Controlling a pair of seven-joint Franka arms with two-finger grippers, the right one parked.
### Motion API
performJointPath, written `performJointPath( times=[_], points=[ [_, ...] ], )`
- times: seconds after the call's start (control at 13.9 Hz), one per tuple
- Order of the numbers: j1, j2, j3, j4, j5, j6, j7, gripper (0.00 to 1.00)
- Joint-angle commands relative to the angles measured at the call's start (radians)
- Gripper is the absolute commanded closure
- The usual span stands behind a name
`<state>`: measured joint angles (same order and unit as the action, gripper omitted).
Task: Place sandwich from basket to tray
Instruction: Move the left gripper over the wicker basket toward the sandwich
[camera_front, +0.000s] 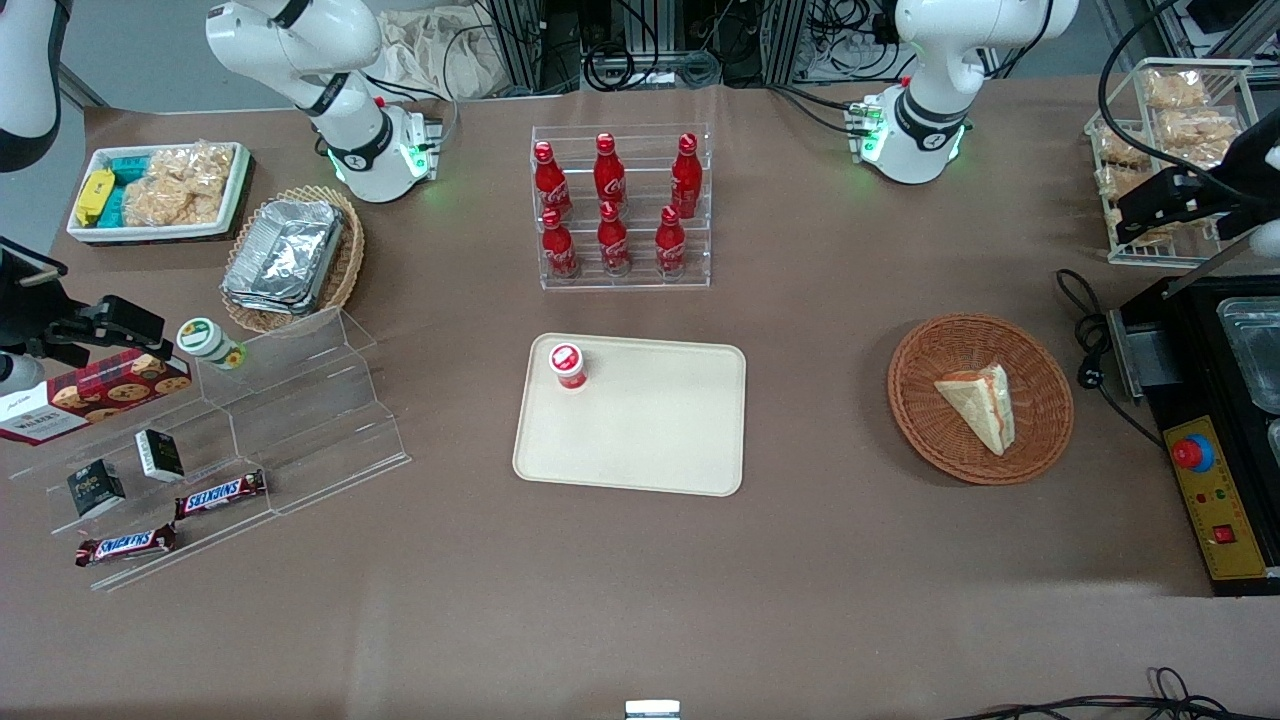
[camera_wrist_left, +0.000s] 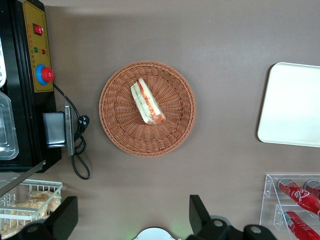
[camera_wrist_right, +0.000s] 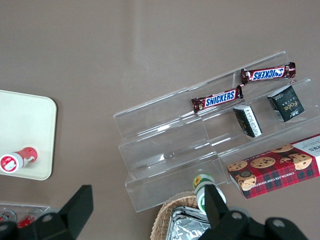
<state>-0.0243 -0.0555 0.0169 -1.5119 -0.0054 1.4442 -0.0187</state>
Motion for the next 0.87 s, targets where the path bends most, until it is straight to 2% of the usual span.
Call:
performJointPath(
  times=[0.0, 0.36, 0.58, 0.79],
  points=[
    [0.018, -0.01, -0.011, -0.005, 0.001, 0.001, -0.017, 0.0],
    [0.021, 0.008, -0.006, -0.027, 0.016, 0.001, -0.049, 0.0],
    [0.021, 0.103, -0.006, -0.03, 0.018, 0.051, -0.225, 0.0],
    [0.02, 0.205, -0.008, -0.047, 0.018, 0.14, -0.317, 0.0]
  ],
)
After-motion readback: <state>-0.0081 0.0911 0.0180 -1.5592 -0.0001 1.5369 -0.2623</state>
